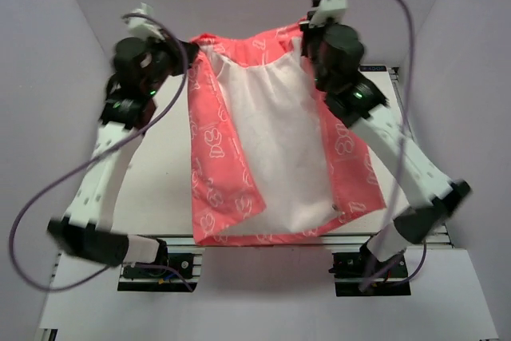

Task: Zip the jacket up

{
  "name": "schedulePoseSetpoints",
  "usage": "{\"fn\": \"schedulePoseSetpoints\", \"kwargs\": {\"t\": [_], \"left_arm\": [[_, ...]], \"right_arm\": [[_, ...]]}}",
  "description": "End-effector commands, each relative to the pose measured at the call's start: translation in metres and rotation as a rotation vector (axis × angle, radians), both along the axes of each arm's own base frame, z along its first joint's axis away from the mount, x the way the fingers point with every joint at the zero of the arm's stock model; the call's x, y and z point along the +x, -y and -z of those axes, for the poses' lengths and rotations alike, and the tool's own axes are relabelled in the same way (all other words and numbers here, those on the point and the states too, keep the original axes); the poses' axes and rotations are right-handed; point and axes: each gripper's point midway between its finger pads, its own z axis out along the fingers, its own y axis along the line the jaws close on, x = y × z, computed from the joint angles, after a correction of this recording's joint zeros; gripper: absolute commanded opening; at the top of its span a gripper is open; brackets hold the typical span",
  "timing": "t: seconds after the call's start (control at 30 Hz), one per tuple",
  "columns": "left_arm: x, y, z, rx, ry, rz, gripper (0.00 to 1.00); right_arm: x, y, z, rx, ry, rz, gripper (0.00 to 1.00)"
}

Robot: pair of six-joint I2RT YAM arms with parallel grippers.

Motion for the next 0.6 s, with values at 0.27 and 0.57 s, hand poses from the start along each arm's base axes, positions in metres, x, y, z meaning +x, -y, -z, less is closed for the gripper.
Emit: {"fn": "schedulePoseSetpoints", "kwargs": {"t": [0.27, 0.57], "left_arm": [[0.178, 0.021, 0.234, 0.251, -0.464, -0.032, 0.98], [0.104, 0.019, 0.238, 0.200, -0.548, 0.021, 0.98]], "right_arm": [[0.161, -0.029, 0.306, 0.021, -0.708, -0.032, 0.30], [0.062, -0.016, 0.279, 0.081, -0.758, -0.206, 0.89]]}}
